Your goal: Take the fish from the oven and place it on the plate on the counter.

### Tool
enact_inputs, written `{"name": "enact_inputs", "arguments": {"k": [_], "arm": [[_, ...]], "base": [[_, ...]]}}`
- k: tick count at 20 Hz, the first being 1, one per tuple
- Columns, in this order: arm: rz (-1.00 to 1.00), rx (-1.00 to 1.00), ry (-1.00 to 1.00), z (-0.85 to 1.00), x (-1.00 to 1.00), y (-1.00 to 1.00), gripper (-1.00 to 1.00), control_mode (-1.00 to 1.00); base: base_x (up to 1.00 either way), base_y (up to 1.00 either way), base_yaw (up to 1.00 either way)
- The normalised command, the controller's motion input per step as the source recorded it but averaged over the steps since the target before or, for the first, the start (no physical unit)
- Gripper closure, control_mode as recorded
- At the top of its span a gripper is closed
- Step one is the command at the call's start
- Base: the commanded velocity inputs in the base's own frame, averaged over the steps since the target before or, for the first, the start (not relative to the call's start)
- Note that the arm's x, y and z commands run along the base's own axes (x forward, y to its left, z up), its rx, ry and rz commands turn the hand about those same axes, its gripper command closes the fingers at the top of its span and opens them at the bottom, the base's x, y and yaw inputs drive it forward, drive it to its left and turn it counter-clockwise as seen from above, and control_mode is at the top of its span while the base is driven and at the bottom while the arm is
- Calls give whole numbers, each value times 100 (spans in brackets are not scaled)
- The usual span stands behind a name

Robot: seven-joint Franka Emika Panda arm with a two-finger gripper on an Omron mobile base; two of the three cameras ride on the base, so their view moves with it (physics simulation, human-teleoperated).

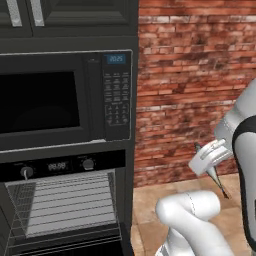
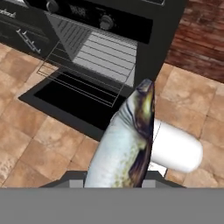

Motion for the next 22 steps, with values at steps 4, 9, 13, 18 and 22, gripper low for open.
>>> {"name": "enact_inputs", "arguments": {"k": [4,9,13,18,22], "arm": [[0,0,0,0,0,0,100,100],[0,0,0,0,0,0,100,100],[0,0,0,0,0,0,100,100],[0,0,0,0,0,0,100,100],[0,0,0,0,0,0,100,100]], "base": [[-100,23,12],[-78,48,15],[-36,66,15],[1,80,8],[27,93,1]]}}
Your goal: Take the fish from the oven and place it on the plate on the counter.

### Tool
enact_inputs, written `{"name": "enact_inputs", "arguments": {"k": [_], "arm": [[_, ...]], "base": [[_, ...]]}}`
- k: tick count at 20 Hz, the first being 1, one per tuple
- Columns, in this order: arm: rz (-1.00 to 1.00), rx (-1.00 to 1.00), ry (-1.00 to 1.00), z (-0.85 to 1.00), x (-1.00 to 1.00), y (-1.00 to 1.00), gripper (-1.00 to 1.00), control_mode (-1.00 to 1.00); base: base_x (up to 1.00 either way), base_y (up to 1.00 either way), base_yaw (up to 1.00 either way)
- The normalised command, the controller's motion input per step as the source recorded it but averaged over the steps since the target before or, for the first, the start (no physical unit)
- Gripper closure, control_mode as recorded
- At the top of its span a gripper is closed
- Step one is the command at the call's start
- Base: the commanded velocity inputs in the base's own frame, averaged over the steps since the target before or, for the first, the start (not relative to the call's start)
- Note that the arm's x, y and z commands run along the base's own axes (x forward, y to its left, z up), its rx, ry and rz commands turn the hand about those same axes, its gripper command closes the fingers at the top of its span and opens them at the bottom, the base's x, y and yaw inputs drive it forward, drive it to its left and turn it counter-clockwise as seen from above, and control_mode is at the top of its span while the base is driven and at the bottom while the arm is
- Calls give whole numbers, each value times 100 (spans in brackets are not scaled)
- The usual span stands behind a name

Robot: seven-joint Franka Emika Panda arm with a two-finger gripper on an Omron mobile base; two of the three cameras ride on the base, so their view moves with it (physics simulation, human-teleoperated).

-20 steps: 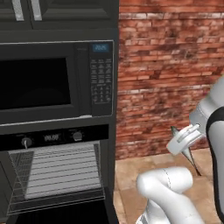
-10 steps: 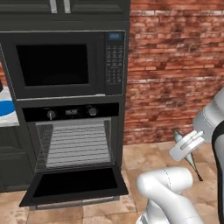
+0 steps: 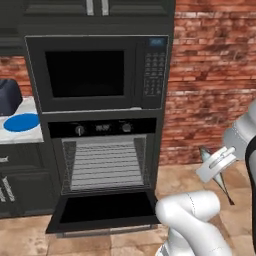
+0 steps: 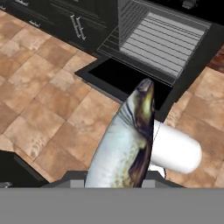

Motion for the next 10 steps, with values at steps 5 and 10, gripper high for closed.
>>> {"name": "enact_inputs", "arguments": {"k": [5,10], "arm": [[0,0,0,0,0,0,100,100],[0,0,0,0,0,0,100,100]], "base": [[10,100,7],[26,99,0]]}}
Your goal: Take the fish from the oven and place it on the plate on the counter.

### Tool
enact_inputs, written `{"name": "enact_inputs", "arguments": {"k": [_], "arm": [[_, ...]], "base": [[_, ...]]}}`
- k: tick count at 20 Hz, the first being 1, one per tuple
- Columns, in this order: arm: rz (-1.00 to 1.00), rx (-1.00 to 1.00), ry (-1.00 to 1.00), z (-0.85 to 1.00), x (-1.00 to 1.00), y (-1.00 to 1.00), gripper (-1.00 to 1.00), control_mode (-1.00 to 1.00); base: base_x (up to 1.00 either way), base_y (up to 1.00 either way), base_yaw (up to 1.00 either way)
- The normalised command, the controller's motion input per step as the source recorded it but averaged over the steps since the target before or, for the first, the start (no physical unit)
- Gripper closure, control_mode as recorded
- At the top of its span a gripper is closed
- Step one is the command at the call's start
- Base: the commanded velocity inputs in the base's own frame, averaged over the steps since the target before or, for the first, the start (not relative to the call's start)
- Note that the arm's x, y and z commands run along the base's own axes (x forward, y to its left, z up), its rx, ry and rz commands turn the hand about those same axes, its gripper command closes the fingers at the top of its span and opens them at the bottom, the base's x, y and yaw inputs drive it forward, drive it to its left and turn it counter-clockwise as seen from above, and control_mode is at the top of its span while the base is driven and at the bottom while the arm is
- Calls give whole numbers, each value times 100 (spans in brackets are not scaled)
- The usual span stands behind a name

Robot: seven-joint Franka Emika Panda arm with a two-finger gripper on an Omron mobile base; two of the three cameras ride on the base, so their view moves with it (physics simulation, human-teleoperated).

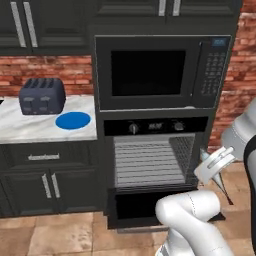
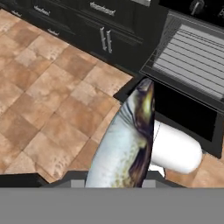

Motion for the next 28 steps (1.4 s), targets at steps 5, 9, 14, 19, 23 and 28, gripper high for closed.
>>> {"name": "enact_inputs", "arguments": {"k": [5,9,14,19,23,28], "arm": [[0,0,0,0,0,0,100,100],[0,0,0,0,0,0,100,100],[0,0,0,0,0,0,100,100],[0,0,0,0,0,0,100,100],[0,0,0,0,0,0,100,100],[0,0,0,0,0,0,100,100]], "base": [[17,100,-5],[39,99,-21],[78,84,-45],[76,74,-43],[62,57,-34],[41,1,-23]]}}
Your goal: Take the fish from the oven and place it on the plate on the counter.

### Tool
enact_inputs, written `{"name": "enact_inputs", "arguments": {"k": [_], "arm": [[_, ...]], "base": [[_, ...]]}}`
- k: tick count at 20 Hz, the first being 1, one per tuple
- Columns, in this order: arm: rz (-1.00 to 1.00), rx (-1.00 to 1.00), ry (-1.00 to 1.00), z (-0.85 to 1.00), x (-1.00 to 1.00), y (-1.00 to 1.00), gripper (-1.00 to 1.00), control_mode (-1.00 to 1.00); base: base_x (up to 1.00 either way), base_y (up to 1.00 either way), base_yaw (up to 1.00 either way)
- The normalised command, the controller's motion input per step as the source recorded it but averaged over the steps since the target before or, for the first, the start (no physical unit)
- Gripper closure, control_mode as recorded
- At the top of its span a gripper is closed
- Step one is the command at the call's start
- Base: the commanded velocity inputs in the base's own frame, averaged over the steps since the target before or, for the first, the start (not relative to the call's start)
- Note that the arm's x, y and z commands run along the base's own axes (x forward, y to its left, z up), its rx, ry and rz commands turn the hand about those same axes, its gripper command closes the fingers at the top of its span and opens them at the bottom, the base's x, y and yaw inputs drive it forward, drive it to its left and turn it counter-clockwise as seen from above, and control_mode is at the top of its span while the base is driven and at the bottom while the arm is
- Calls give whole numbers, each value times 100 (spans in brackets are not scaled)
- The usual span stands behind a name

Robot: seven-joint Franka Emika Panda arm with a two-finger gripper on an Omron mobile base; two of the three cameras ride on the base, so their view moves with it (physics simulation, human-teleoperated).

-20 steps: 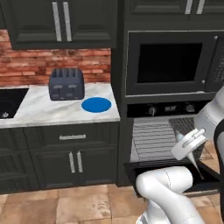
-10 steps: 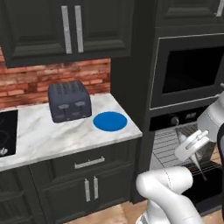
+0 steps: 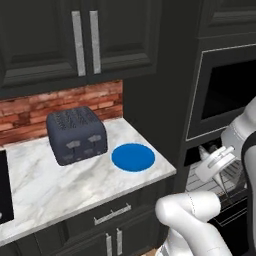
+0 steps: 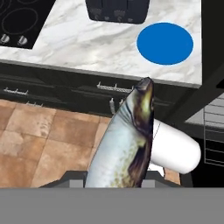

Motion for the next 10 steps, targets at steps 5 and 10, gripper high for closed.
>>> {"name": "enact_inputs", "arguments": {"k": [5,10], "arm": [[0,0,0,0,0,0,100,100],[0,0,0,0,0,0,100,100]], "base": [[20,1,-4],[46,27,-6]]}}
